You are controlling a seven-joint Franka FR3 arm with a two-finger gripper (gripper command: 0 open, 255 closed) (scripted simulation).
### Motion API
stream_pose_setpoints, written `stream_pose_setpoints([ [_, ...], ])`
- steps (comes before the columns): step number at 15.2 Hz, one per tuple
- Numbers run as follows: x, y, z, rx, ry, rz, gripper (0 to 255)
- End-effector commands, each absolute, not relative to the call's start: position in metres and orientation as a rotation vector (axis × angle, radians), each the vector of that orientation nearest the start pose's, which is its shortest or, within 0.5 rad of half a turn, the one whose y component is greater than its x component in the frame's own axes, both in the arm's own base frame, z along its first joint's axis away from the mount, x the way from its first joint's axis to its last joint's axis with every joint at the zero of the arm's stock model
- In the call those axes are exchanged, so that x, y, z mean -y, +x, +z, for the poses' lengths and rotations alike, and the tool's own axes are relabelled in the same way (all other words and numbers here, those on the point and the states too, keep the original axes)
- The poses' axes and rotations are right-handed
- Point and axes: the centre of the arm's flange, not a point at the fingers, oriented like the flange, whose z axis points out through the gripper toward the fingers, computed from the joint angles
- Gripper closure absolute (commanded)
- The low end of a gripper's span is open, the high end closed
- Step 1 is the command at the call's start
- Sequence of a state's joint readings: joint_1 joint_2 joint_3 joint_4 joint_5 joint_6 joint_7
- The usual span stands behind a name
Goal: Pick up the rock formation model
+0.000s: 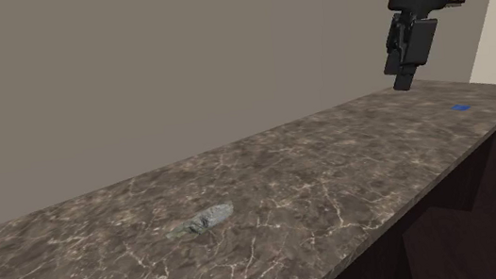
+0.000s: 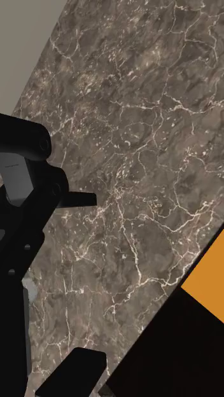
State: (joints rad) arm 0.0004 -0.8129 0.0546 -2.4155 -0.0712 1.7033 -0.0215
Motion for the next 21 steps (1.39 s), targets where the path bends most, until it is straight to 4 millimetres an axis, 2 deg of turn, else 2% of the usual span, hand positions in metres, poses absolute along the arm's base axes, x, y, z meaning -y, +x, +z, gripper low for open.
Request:
stream_pose_setpoints([
  [1, -0.015, 0.312, 0.583, 0.109, -3.245, -0.164, 0],
  [11, -0.035, 0.444, 0.533, 0.526, -3.248, -0.018, 0],
  [21, -0.083, 0.561, 0.469, 0.944, -3.188, 0.132, 0],
])
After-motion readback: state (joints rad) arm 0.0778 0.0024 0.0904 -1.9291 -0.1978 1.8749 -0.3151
